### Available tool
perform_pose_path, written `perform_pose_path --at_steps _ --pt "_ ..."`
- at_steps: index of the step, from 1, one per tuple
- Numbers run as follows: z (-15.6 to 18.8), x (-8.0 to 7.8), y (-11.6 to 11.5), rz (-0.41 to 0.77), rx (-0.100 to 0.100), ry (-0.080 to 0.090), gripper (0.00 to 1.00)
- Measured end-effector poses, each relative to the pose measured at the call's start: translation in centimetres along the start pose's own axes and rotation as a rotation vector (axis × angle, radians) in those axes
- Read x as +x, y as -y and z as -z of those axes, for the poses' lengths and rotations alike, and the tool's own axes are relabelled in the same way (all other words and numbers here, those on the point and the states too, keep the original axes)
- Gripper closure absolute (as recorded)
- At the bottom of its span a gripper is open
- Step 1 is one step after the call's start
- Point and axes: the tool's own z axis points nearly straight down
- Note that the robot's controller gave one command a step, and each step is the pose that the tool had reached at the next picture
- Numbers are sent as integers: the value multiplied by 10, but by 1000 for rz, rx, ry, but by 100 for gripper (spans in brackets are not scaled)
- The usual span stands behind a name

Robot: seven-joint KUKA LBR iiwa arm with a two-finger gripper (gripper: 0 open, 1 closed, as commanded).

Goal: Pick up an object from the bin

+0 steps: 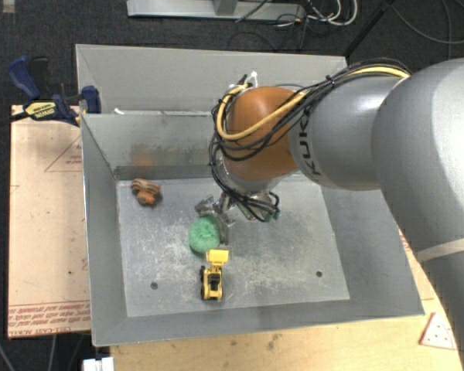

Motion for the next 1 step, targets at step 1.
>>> perform_pose_path --at_steps 1 --pt "192 22 -25 -101 3 10 100"
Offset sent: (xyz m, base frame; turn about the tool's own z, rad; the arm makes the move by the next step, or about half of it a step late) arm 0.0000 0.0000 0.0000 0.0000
